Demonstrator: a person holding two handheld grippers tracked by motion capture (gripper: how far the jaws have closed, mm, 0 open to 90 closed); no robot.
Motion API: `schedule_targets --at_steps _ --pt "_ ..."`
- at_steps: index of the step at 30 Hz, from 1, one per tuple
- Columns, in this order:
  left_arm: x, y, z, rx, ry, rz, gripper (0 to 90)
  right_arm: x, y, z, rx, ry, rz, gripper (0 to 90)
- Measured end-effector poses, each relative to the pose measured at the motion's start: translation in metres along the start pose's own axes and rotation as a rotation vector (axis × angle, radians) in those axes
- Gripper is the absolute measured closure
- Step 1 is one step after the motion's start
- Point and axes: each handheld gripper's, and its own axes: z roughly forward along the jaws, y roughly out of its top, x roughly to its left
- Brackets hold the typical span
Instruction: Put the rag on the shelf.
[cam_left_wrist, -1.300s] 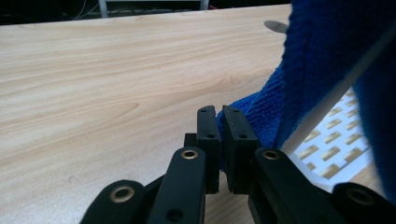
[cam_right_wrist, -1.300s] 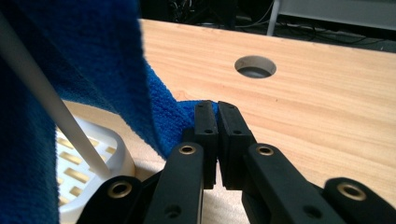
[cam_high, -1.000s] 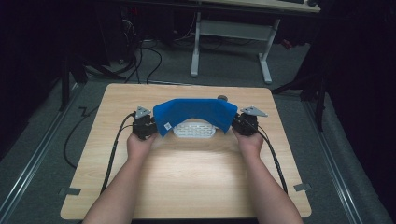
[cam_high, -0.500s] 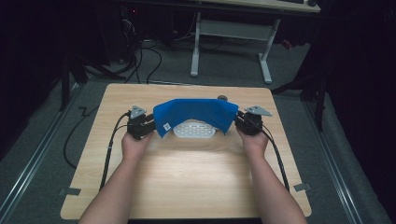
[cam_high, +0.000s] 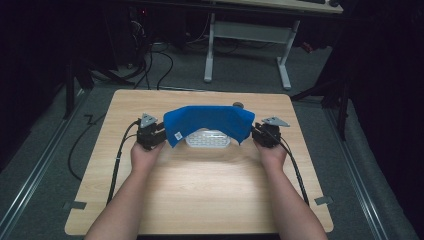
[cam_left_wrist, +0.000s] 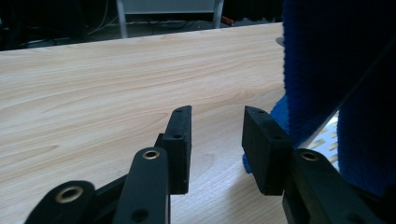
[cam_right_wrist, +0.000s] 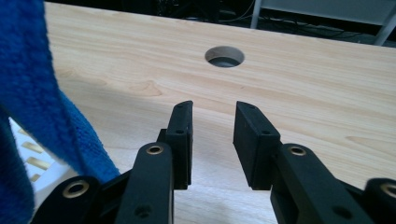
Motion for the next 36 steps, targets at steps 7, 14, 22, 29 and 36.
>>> schedule_targets --at_steps 7,14,22,29,36 --pt "0.01 0.003 -0.01 -0.01 0.06 -0.002 61.5 -0.007 0.014 -0.017 -0.055 -0.006 -0.003 67.9" --pt "0.013 -0.001 -0.018 -0.013 0.124 0.021 55.6 -0.006 0.01 -0.02 -0.034 0.001 -0.023 61.1" --pt "0.011 -0.01 -0.028 0.016 0.103 -0.006 54.4 0.002 0.008 -0.032 -0.026 0.008 -0.066 54.2" --pt "0.003 -0.019 -0.041 0.029 0.082 0.015 54.2 0.003 0.004 -0.049 -0.049 -0.009 -0.072 50.5" --pt "-0.003 -0.031 -0.061 0.039 0.086 0.009 53.6 0.006 -0.001 -0.072 -0.052 -0.014 -0.109 47.0"
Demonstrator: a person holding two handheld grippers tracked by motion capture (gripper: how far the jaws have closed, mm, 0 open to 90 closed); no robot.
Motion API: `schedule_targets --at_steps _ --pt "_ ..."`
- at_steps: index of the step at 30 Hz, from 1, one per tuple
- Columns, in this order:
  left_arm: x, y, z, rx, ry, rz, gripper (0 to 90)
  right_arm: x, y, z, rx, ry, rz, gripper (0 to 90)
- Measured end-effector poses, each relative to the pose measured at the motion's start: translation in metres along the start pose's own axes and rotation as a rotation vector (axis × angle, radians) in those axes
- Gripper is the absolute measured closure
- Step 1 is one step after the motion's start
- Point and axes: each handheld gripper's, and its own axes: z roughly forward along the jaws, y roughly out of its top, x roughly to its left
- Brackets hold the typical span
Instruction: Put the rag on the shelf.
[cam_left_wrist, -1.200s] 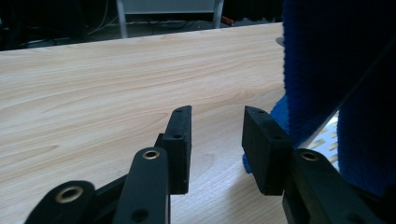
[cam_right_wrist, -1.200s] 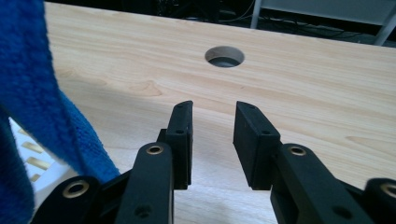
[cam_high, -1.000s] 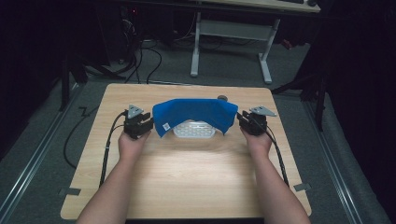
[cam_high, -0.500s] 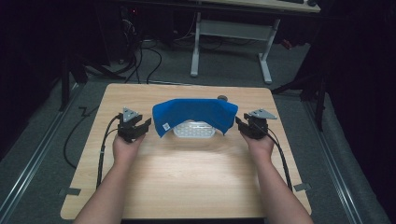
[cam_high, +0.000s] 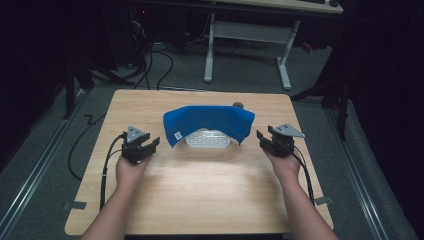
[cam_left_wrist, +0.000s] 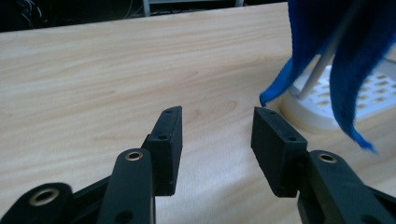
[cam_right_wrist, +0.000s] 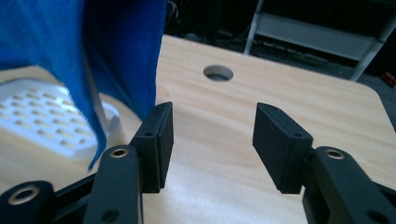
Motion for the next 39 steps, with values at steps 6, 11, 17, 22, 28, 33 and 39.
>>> schedule_targets --at_steps 6,11,17,22,28,33,39 --pt "-0.004 -0.017 -0.028 0.005 -0.023 -0.017 52.5 0.008 -0.01 -0.025 -0.028 0.016 -0.022 45.1" --pt "-0.014 -0.034 -0.058 0.017 -0.048 0.003 51.0 0.019 -0.023 -0.049 -0.022 0.025 -0.034 42.2" --pt "-0.044 -0.047 -0.076 0.037 -0.094 0.033 49.8 0.043 -0.046 -0.076 -0.007 0.056 -0.055 40.7" --pt "-0.094 -0.048 -0.067 0.048 -0.173 0.084 48.1 0.068 -0.064 -0.09 0.002 0.097 -0.058 39.9" --pt "-0.152 -0.065 -0.05 0.129 -0.279 0.17 47.1 0.093 -0.088 -0.098 0.044 0.145 -0.087 40.6" --pt "-0.166 -0.072 -0.046 0.161 -0.28 0.301 45.6 0.099 -0.093 -0.094 0.07 0.169 -0.112 40.6" --pt "-0.145 -0.069 -0.045 0.144 -0.294 0.19 46.4 0.094 -0.094 -0.086 0.091 0.162 -0.092 40.5"
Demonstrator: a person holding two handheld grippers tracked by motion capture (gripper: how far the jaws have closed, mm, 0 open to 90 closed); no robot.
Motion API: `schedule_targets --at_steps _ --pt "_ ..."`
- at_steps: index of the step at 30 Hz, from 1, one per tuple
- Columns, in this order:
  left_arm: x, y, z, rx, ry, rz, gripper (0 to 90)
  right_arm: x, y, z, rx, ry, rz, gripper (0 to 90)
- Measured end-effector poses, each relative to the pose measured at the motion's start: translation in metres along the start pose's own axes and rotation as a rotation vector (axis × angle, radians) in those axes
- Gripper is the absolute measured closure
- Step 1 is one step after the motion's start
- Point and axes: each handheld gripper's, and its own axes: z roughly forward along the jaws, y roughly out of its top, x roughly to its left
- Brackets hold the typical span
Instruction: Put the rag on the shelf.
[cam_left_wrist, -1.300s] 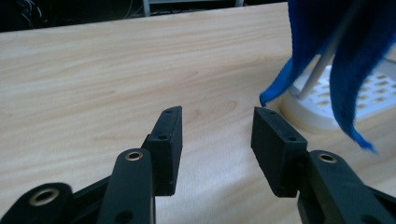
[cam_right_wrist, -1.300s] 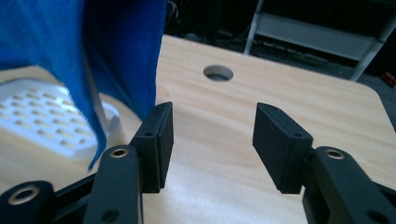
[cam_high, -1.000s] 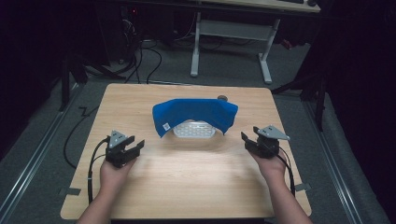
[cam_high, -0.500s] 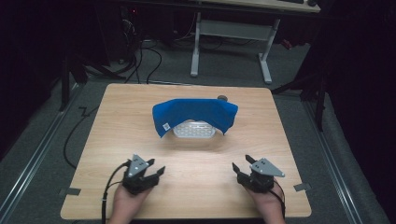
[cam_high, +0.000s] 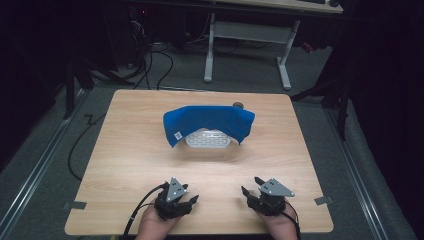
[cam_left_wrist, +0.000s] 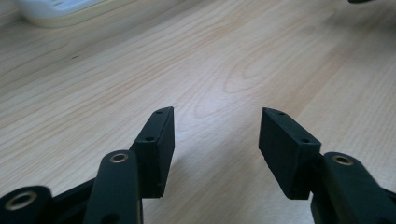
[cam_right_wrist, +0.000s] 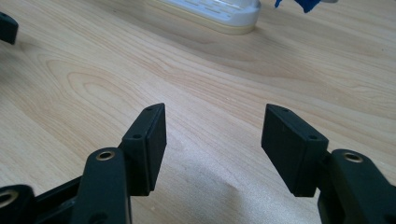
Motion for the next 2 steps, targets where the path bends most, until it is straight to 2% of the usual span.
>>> schedule_targets --at_steps 2 --pt "0.0063 -0.0011 -0.0039 -0.013 0.0 -0.03 46.6 0.0005 -0.0001 0.0007 0.003 0.002 -0.003 40.5"
